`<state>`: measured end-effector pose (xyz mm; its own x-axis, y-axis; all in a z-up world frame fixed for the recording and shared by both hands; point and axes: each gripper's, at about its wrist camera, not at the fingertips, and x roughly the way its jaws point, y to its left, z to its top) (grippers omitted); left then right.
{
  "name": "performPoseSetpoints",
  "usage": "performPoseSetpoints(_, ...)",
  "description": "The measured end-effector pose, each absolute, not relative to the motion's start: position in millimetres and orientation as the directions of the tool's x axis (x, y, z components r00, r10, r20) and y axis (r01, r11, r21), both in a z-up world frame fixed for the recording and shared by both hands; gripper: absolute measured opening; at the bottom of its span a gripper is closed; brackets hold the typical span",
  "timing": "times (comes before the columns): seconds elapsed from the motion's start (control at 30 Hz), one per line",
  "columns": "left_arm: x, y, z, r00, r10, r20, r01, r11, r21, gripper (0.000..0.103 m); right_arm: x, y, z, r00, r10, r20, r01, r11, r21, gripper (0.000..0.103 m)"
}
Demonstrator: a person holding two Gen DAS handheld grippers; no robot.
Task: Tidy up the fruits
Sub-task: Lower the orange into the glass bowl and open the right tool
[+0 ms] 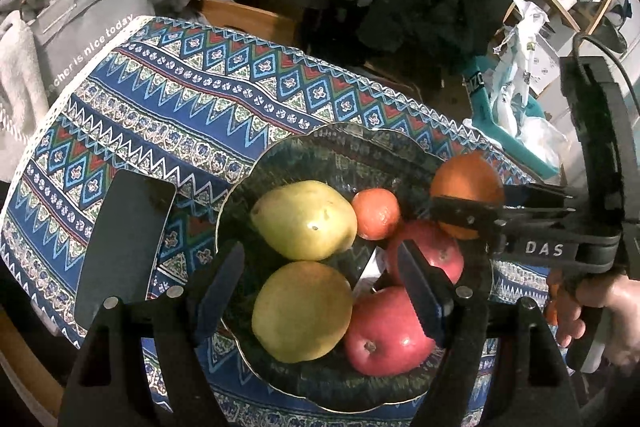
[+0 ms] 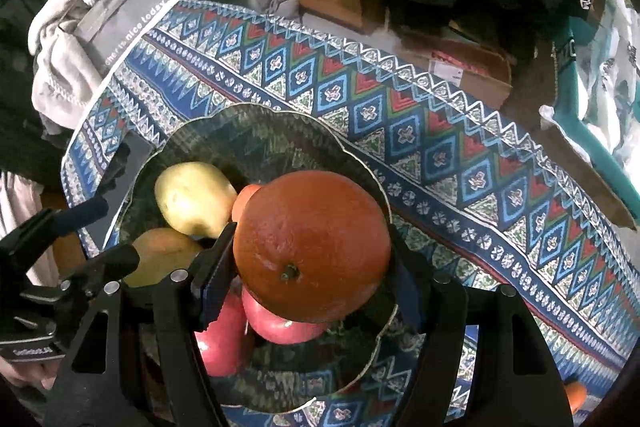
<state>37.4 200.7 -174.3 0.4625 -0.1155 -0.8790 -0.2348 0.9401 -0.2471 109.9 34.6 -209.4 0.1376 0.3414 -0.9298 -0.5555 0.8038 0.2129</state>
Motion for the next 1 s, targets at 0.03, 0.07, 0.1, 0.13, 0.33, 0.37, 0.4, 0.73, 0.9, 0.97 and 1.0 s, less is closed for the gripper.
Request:
performPoseSetpoints(0.03,37.5,200.7,-174.4,0.463,-0.112,-0.879,-0.235,0.941,-0.244,0.08,110.1,35.9,-211.8,0.133,0.337,-0.932,-0.556,0.804,0.211,0.07)
performPoseSetpoints(0.07,37.8,200.7,-174.2,0.463,-0.109,-0.879,-0.236,0.942,-0.241,0.08,110.3,36.5,-213.6,0.132,0.332,-0.934,-0.555,0.805,0.208,0.071)
performPoseSetpoints(0.1,37.8,201.1,-174.2,0.463,-0.108,-0.88,-0.236,0.942,-0.24,0.08,110.6,36.3,-213.8,0.139,0.334,-0.932,-0.552,0.808,0.207,0.071)
performPoseSetpoints(0.13,37.7,201.5,-174.2,0.462,-0.11,-0.88,-0.237,0.941,-0.242,0.08,111.8,35.4,-213.8,0.138,0.338,-0.931,-0.547,0.809,0.212,0.072)
performPoseSetpoints(0.33,38.3,201.2,-172.2,0.461,-0.129,-0.878,-0.241,0.934,-0.264,0.08,116.1,28.7,-202.2,0.151,0.381,-0.912,-0.534,0.808,0.248,0.072)
performPoseSetpoints(0.37,38.3,200.1,-171.5,0.463,-0.128,-0.877,-0.238,0.935,-0.262,0.08,115.8,28.7,-201.1,0.15,0.378,-0.914,-0.534,0.809,0.247,0.072)
performPoseSetpoints(0.4,38.1,198.3,-170.2,0.465,-0.128,-0.876,-0.232,0.937,-0.26,0.08,115.4,28.6,-200.8,0.15,0.373,-0.916,-0.532,0.811,0.243,0.072)
performPoseSetpoints(0.73,34.5,180.0,-154.4,0.487,-0.111,-0.866,-0.173,0.96,-0.221,0.08,100.8,12.4,-179.6,0.194,0.381,-0.904,-0.532,0.815,0.23,0.072)
performPoseSetpoints(0.9,30.4,168.9,-146.3,0.497,-0.112,-0.861,-0.145,0.967,-0.209,0.08,88.9,-3.1,-163.6,0.243,0.365,-0.899,-0.546,0.817,0.185,0.072)
performPoseSetpoints(0.97,29.2,163.4,-143.2,0.499,-0.113,-0.859,-0.132,0.97,-0.204,0.08,85.1,-9.0,-158.9,0.254,0.365,-0.896,-0.546,0.819,0.178,0.072)
performPoseSetpoints(1.0,28.4,159.2,-141.0,0.499,-0.116,-0.859,-0.123,0.971,-0.203,0.08,82.7,-13.0,-155.9,0.261,0.366,-0.893,-0.543,0.82,0.178,0.072)
